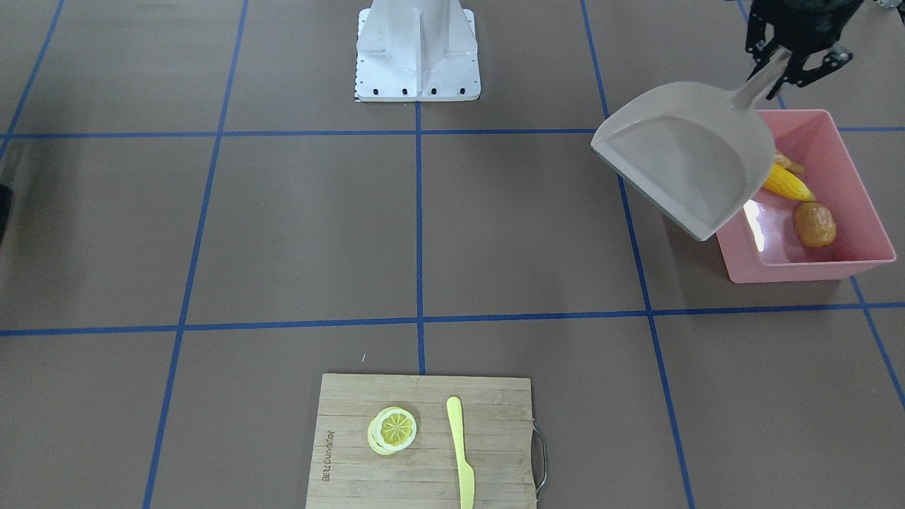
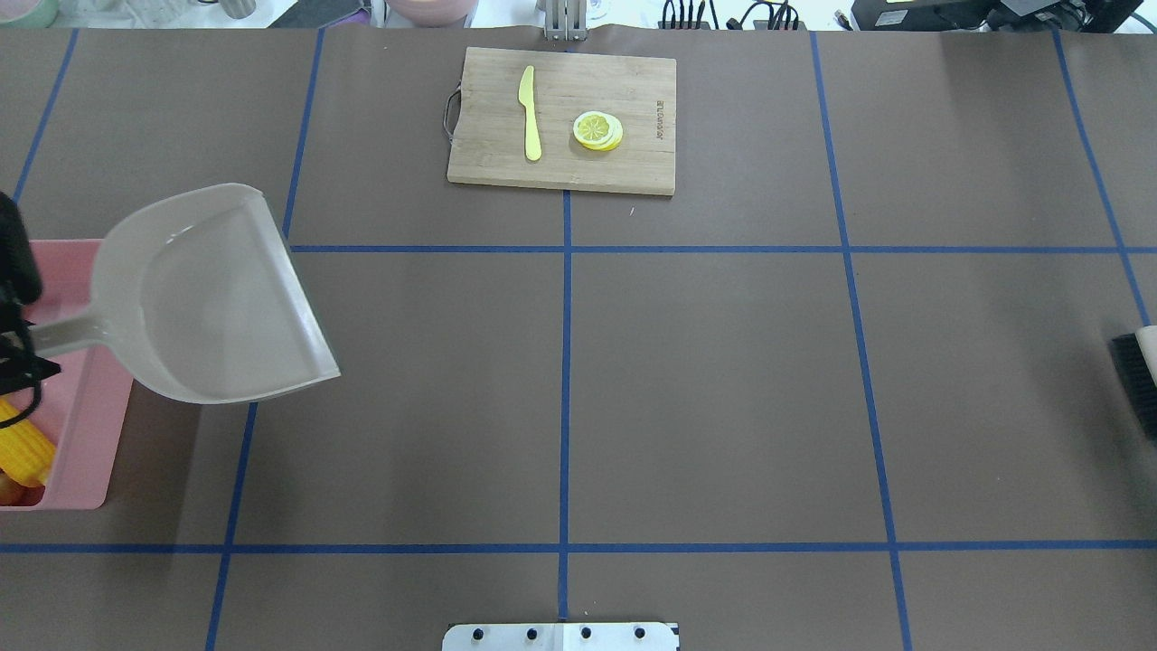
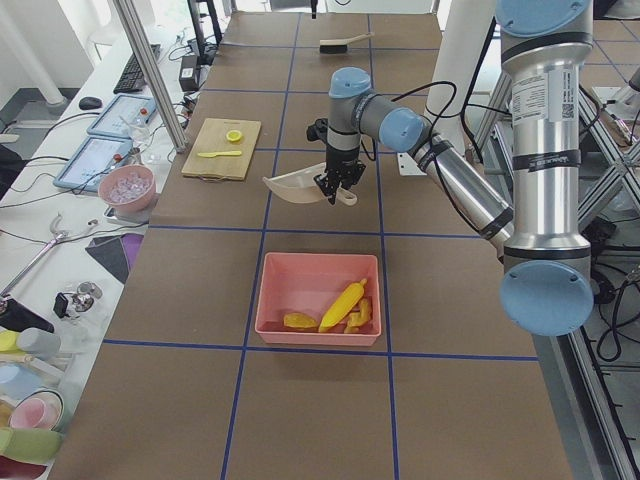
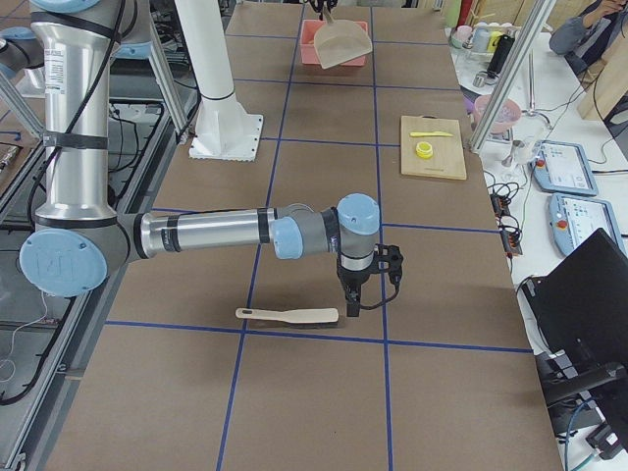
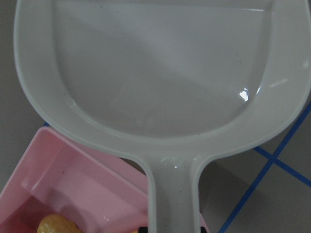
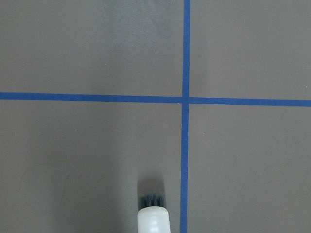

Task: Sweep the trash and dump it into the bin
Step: 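Move the empty dustpan back onto the table with the left gripper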

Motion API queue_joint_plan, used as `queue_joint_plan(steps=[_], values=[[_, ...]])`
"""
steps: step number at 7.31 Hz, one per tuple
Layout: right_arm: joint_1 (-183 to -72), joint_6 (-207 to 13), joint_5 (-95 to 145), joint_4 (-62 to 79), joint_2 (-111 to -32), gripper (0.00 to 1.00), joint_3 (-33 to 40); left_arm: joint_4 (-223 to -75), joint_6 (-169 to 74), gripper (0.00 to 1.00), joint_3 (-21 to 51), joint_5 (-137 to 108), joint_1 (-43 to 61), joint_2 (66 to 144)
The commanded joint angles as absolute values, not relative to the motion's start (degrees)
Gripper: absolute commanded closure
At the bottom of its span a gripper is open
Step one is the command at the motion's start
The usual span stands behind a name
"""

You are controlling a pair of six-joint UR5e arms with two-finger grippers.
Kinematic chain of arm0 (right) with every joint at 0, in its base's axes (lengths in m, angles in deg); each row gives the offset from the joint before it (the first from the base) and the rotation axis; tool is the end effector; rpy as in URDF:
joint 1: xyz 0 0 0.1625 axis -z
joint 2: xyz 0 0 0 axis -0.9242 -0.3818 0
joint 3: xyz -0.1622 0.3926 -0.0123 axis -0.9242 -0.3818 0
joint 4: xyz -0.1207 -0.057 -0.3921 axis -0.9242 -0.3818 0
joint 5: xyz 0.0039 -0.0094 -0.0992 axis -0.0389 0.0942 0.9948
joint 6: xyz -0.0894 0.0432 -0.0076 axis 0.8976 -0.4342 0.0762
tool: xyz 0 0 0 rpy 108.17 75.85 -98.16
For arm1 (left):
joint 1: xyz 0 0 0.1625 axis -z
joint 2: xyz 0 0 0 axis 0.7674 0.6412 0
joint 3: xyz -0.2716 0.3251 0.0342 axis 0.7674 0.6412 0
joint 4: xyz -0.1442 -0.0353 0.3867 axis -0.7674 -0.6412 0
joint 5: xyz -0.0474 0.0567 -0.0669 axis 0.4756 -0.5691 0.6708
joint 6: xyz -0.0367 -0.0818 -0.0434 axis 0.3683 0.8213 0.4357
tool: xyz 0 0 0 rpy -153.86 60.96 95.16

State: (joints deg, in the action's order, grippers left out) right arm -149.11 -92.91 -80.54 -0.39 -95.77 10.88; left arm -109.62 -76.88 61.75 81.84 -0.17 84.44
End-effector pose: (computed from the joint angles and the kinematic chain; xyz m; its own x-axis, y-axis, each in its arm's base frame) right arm 0.0007 -0.4770 0.6027 0.7658 -0.0126 0.6430 -0.0218 0.9987 0.0454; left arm 0.1873 -0.3577 0.3206 0.3550 0.9056 -0.2322 -0.6490 0.4175 0.6360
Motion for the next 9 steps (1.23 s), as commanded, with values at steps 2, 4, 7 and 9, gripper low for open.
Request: queue_joint_plan(steps=[2,4,7,9], values=[[-149.1,-92.8,-82.0,-1.1,-94.7,0.0,9.7,-126.5,-77.0,1.0,50.1,78.7,-8.4,87.7],[-149.2,-93.4,-82.6,-0.4,-96.2,0.0,10.1,-136.3,-77.0,1.0,39.5,78.7,-9.2,91.2],[-149.4,-93.5,-82.9,-0.4,-96.8,0.0,10.4,-137.7,-77.1,1.0,35.0,78.7,-11.3,95.3],[-149.4,-93.5,-82.6,-0.3,-96.8,0.0,10.7,-140.5,-77.0,1.0,32.2,78.9,-11.3,96.7]])
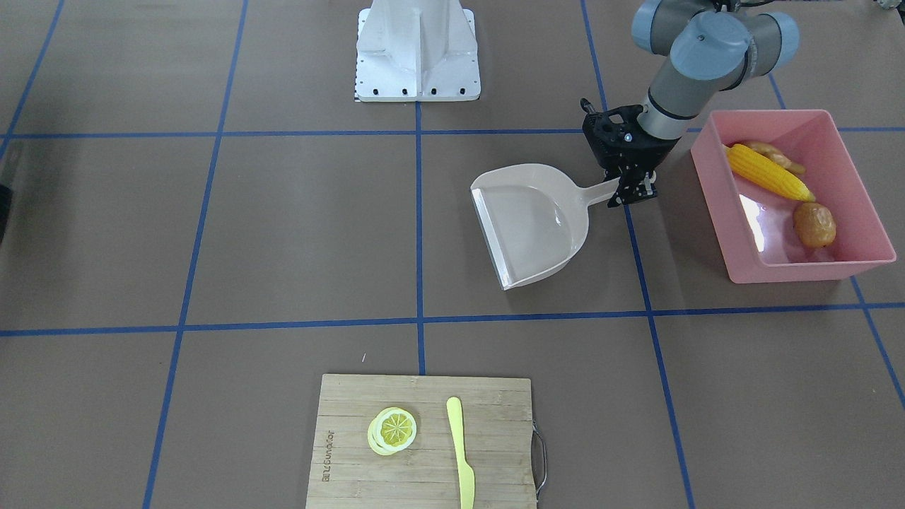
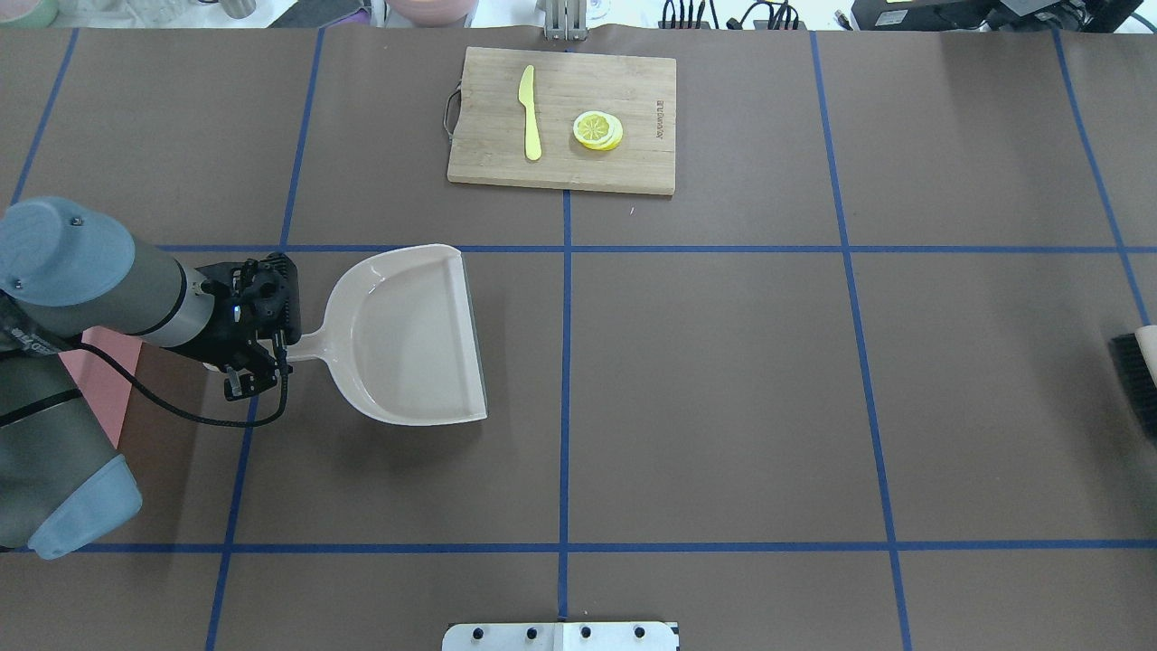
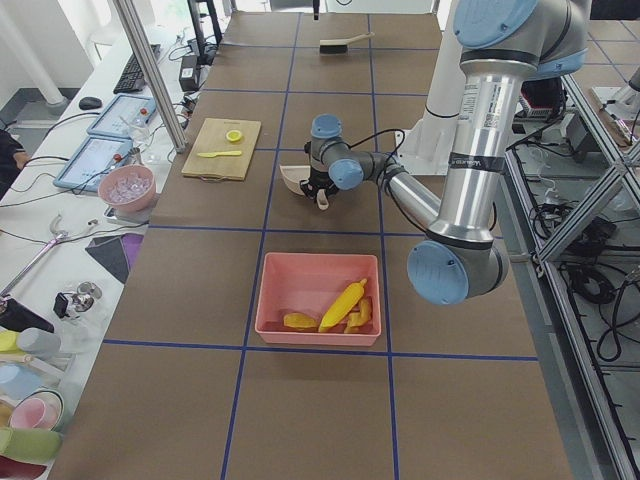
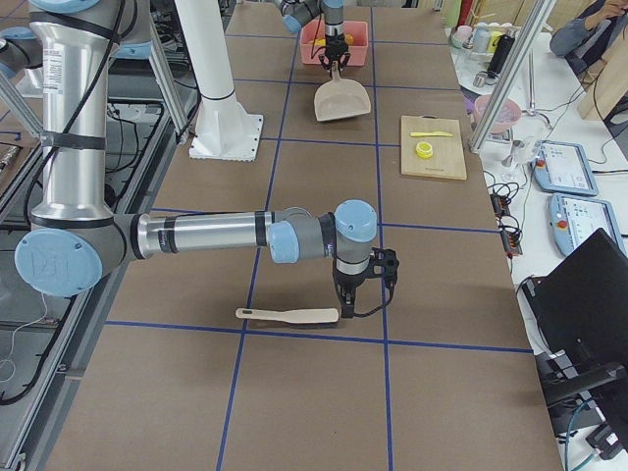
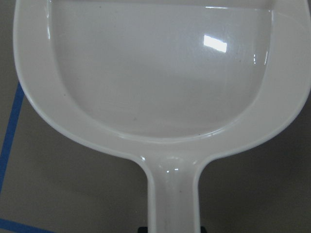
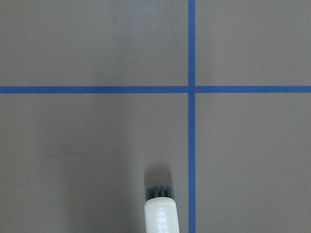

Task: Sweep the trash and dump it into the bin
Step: 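Move the empty dustpan back onto the table with the left gripper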

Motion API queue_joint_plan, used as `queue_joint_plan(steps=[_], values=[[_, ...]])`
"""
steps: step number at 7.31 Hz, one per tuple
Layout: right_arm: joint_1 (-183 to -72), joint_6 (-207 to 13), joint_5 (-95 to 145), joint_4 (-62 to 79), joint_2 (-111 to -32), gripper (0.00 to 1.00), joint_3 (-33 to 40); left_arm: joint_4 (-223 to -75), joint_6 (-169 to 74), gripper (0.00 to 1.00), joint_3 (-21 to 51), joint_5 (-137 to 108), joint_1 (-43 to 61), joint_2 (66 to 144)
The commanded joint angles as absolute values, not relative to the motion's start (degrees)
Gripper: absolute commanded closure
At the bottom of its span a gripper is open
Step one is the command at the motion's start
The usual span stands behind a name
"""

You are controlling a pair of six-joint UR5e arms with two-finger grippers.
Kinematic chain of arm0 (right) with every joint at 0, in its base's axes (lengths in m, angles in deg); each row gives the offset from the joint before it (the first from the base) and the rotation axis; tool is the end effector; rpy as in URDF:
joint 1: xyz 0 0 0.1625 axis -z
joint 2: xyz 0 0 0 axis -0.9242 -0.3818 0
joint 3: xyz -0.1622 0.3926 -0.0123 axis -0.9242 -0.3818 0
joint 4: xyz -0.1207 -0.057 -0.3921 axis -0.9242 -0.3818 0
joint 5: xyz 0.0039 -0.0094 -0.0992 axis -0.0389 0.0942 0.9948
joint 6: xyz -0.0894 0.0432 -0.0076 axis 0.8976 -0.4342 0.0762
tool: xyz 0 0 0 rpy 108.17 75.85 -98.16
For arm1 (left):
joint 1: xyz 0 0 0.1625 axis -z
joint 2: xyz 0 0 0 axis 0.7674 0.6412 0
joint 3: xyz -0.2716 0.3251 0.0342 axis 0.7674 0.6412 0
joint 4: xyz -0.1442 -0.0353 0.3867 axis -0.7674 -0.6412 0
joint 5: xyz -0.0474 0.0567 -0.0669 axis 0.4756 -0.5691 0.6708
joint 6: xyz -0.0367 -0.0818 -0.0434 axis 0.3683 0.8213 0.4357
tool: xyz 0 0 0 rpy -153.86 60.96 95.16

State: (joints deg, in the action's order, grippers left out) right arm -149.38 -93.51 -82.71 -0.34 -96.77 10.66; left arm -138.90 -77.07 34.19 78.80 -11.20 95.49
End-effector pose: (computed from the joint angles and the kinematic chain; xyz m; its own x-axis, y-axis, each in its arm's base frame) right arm 0.0013 -0.4685 0.6103 0.7432 0.0133 0.6689 -0.0288 0.9995 0.0121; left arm 0.3690 -0.4156 0.3744 0.1824 0.9791 -0.0895 -0.6047 0.1835 0.7750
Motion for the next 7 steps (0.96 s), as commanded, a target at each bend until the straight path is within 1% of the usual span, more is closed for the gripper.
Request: queue_joint_plan(steps=[1,3,4,5,7], values=[[-149.4,-93.5,-82.6,-0.4,-96.9,0.0,10.7,-141.3,-77.0,1.0,30.1,78.9,-11.4,98.2],[-149.4,-93.5,-82.6,-0.4,-96.9,0.0,10.5,-141.3,-77.0,1.0,29.3,78.9,-11.4,98.6],[-149.4,-93.5,-82.8,-0.4,-96.9,0.0,10.5,-141.4,-76.9,0.76,29.2,78.8,-11.7,98.7],[-149.4,-93.5,-82.8,-0.4,-96.9,0.0,10.5,-141.9,-77.0,0.01,29.0,78.9,-11.6,98.7],[-149.4,-93.5,-82.9,-0.4,-96.9,0.0,10.5,-143.5,-76.4,0.02,29.0,79.2,-11.4,98.7]])
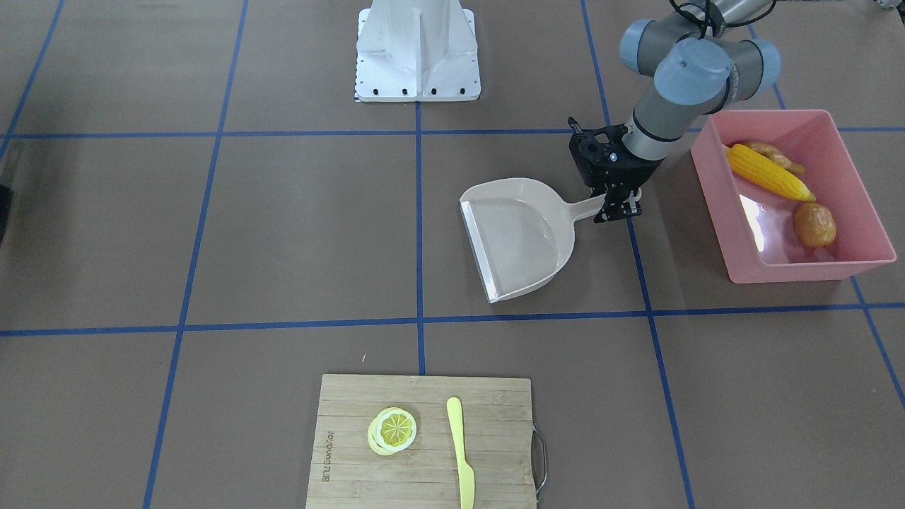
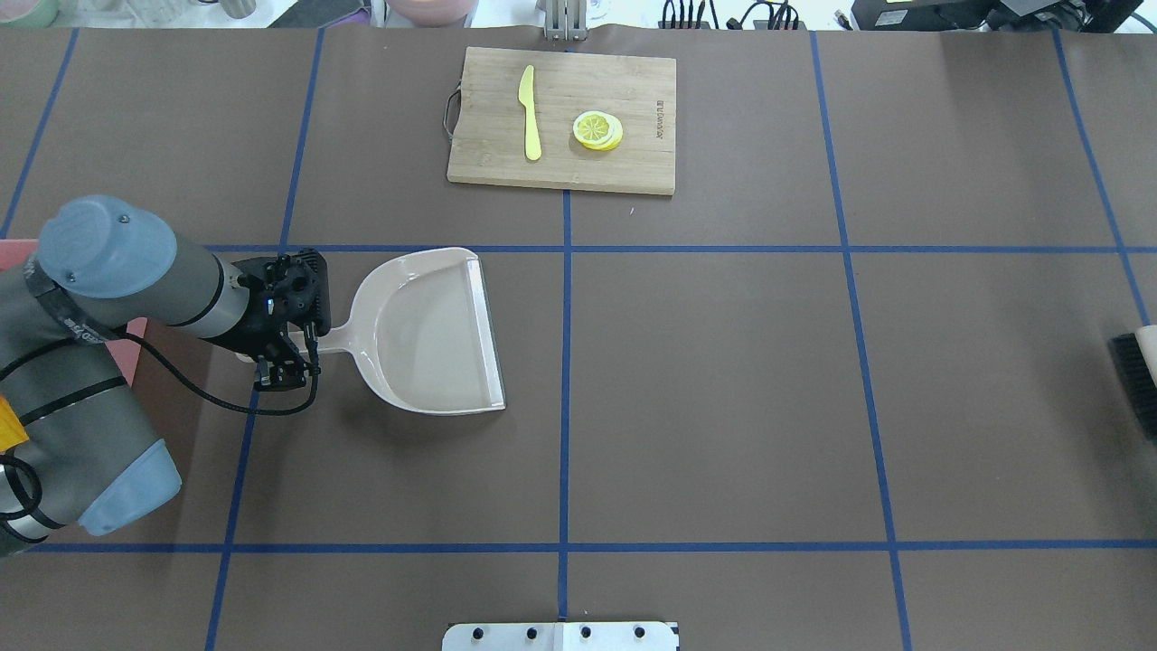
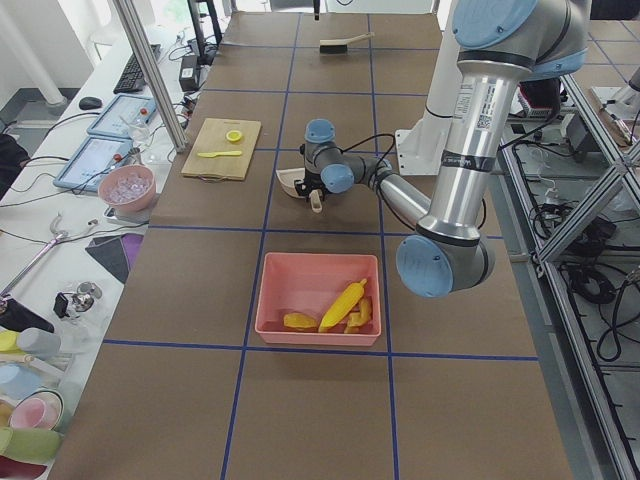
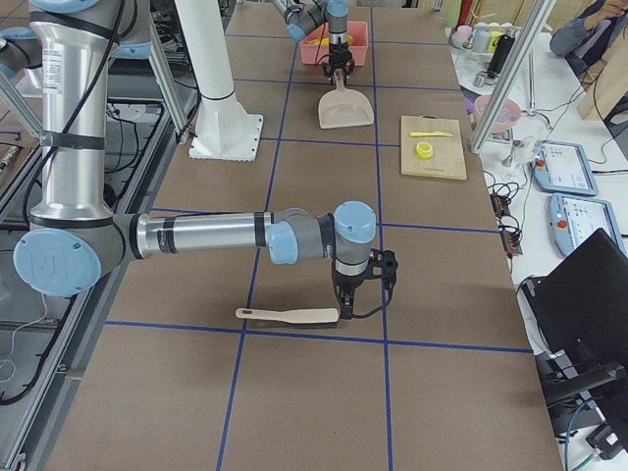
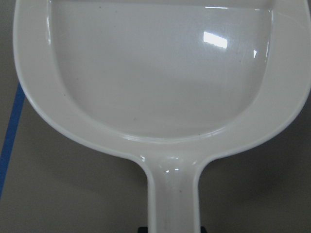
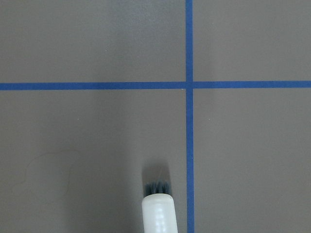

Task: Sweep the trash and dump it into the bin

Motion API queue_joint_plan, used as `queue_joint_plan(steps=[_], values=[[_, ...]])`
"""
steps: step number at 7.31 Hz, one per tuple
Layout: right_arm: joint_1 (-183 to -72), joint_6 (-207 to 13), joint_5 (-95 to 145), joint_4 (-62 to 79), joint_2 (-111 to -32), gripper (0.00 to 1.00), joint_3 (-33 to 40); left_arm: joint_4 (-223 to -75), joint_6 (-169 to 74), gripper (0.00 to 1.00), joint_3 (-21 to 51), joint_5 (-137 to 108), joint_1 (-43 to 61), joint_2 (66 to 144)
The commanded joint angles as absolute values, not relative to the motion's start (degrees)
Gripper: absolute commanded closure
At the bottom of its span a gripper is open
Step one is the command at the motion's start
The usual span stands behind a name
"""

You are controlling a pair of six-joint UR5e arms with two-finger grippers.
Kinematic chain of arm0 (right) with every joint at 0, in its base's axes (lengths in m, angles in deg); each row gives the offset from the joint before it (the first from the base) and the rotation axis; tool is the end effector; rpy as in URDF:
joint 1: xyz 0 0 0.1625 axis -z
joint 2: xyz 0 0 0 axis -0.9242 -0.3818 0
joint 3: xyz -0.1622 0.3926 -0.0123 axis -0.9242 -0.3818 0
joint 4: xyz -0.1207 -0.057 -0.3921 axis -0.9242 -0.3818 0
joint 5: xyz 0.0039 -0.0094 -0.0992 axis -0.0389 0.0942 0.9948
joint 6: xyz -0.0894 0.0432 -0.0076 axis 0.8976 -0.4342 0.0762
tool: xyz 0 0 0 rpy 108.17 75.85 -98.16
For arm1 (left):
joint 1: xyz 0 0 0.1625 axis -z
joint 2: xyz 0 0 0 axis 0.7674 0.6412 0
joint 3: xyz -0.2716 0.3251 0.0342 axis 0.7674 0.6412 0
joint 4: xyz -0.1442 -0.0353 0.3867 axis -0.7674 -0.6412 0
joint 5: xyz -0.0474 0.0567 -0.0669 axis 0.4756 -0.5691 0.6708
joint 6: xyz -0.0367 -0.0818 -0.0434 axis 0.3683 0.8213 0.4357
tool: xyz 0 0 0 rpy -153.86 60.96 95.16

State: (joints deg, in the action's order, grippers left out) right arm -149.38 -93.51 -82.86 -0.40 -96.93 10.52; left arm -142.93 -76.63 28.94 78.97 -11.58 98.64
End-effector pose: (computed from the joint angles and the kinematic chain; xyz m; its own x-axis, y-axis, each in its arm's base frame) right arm 0.0013 -0.4671 0.6128 0.7421 0.0174 0.6700 -0.0284 0.9996 0.0055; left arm 0.3949 -0.4312 0.3776 0.1760 0.9810 -0.0813 -0.5833 0.1705 0.7942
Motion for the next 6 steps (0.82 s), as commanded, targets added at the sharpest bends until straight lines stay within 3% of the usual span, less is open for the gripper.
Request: queue_joint_plan(steps=[1,6], values=[[-149.4,-93.5,-82.9,-0.4,-96.9,0.0,10.5,-143.5,-76.3,0.02,29.8,80.2,-11.0,98.6],[-149.4,-93.5,-82.3,-0.4,-97.1,0.0,10.2,-143.0,-67.1,0.02,34.3,88.6,0.6,97.4]])
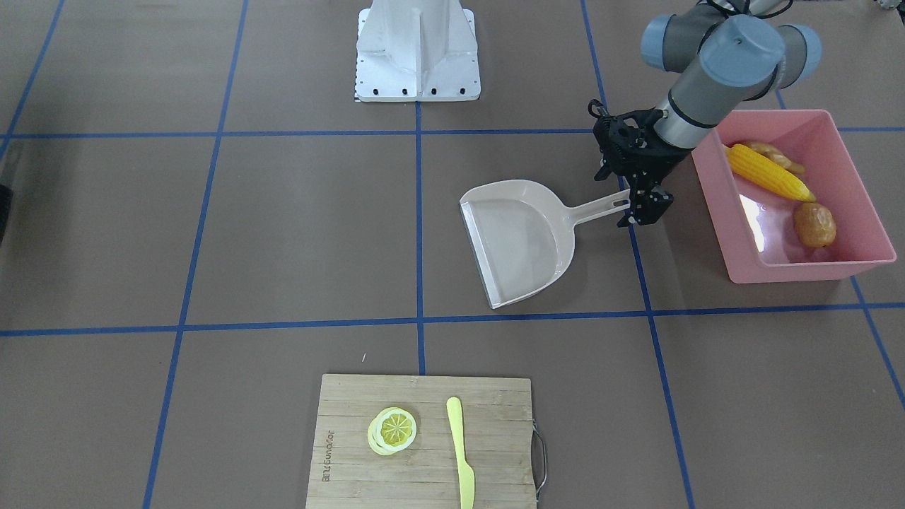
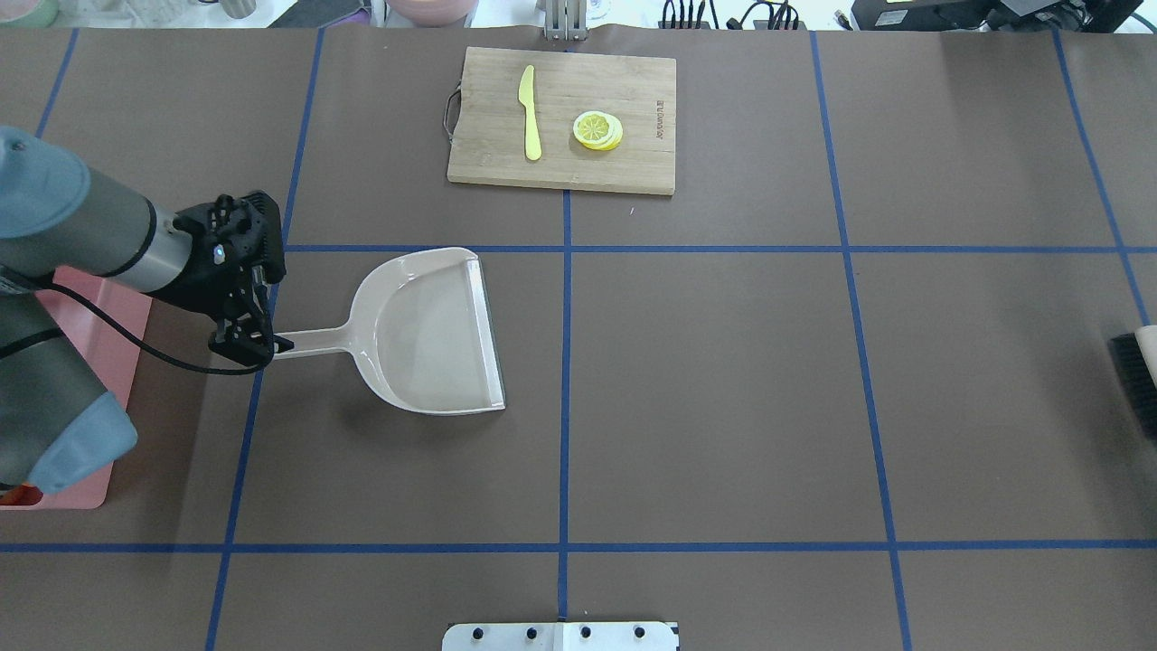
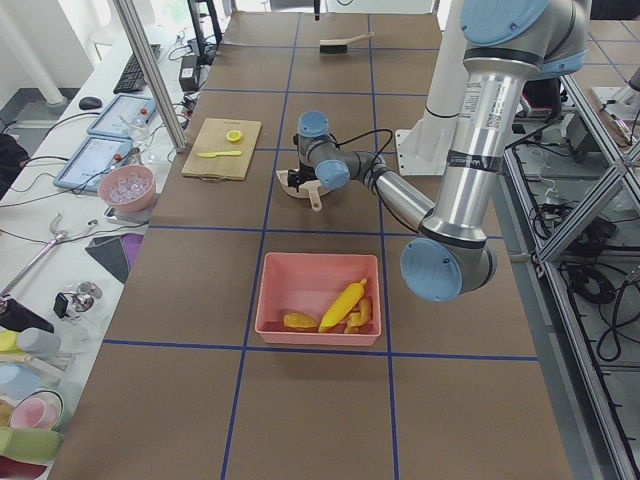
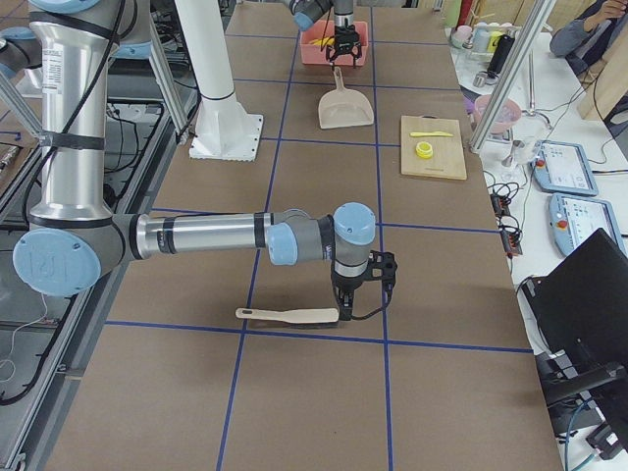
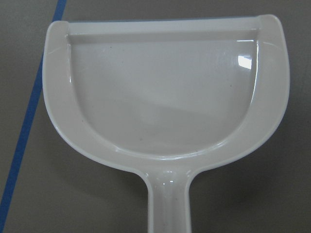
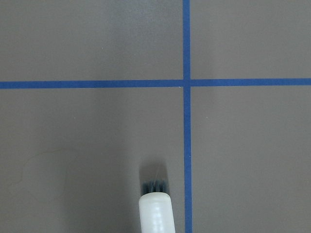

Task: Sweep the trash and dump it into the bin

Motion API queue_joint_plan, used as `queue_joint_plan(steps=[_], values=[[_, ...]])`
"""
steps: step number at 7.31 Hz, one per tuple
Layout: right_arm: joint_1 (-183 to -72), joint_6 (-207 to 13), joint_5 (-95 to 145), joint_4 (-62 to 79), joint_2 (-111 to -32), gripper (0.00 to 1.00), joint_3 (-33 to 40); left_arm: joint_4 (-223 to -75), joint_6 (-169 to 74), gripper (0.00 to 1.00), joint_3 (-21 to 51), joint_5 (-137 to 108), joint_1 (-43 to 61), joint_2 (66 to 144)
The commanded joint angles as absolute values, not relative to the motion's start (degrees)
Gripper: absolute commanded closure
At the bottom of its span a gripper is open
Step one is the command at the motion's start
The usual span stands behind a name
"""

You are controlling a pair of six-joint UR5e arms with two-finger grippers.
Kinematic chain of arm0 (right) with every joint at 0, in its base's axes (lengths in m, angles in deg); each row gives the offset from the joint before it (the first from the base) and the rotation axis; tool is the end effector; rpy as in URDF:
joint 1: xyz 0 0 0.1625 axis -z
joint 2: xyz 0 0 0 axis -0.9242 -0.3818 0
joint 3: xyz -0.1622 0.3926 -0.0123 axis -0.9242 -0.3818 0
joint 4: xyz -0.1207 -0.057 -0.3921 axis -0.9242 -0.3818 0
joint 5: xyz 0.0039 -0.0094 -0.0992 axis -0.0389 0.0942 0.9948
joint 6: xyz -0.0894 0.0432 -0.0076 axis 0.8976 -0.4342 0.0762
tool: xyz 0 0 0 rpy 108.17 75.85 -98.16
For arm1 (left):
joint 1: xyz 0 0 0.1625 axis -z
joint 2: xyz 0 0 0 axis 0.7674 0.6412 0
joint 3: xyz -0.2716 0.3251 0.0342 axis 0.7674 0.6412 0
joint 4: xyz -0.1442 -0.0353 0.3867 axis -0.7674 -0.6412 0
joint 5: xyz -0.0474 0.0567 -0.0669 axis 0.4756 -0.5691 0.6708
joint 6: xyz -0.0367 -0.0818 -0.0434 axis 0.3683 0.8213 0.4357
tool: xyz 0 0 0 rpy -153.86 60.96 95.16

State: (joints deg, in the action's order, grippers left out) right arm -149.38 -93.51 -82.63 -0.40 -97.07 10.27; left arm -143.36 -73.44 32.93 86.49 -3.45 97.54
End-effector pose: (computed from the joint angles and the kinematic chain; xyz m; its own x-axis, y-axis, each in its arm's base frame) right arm 0.0017 -0.4659 0.6164 0.7454 0.0220 0.6663 -0.0290 0.9996 -0.0005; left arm 0.3220 -0.4577 0.3506 0.2332 0.9576 -0.1694 -0.4815 0.2651 0.8354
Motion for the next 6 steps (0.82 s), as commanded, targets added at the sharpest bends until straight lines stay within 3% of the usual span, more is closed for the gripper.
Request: queue_joint_plan(steps=[1,3,6], values=[[-149.4,-93.5,-82.3,-0.4,-97.1,0.0,10.1,-142.8,-59.4,0.02,34.8,92.3,4.4,97.5],[-149.4,-93.5,-82.2,-0.4,-97.1,0.0,10.1,-139.5,-52.8,0.02,34.9,95.4,13.3,94.0],[-149.4,-93.5,-82.2,-0.4,-97.1,0.0,10.1,-118.4,-48.9,0.02,34.6,102.4,27.4,93.7]])
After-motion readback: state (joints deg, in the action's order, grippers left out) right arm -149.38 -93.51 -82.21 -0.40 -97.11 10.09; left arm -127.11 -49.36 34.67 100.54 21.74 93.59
